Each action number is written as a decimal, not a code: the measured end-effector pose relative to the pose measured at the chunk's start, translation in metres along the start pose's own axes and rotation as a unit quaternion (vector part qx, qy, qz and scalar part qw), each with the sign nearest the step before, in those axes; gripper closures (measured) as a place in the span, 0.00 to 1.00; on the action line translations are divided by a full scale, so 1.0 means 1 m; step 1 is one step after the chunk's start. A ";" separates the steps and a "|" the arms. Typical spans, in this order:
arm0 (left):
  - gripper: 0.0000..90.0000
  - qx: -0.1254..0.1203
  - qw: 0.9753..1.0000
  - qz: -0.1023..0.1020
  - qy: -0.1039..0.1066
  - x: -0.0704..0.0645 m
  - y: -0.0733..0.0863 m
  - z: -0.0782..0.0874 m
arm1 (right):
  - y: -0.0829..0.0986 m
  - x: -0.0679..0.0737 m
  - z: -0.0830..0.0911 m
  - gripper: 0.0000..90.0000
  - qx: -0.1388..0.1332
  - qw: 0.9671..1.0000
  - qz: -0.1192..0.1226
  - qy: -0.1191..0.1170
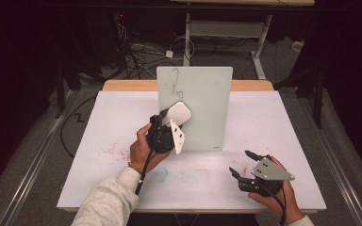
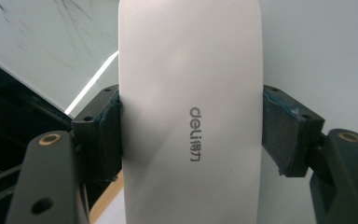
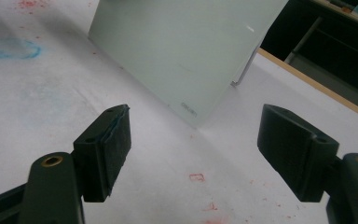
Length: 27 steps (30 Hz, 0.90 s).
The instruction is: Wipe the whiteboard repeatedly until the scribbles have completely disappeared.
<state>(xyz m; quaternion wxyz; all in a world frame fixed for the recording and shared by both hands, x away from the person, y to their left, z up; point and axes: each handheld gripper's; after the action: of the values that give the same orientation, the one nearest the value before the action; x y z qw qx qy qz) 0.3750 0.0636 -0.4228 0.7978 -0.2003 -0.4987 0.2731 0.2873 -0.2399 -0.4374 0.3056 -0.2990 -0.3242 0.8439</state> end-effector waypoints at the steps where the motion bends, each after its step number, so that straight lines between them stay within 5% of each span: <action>1: 0.32 0.004 1.000 -0.004 -0.004 -0.006 0.005 0.000 | 0.000 0.000 0.000 0.29 0.000 1.000 0.000 -0.001; 7: 0.32 0.009 1.000 0.002 -0.003 -0.008 0.003 0.000 | -0.001 0.001 -0.001 0.30 0.001 1.000 0.001 0.000; 27: 0.32 -0.016 0.997 0.080 -0.008 0.054 -0.036 0.006 | 0.000 0.000 -0.001 0.30 0.004 1.000 0.001 0.001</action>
<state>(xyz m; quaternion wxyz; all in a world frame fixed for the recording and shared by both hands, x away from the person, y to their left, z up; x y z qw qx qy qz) 0.3973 0.0700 -0.3622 0.7662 -0.2505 -0.4916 0.3293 0.2879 -0.2396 -0.4380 0.3067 -0.2991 -0.3204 0.8449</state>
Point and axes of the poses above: each handheld gripper's, and its own axes: z roughly backward along the jaws, y roughly out of its underside, x roughly to its left, and after that the axes turned 13 degrees about x, right-handed
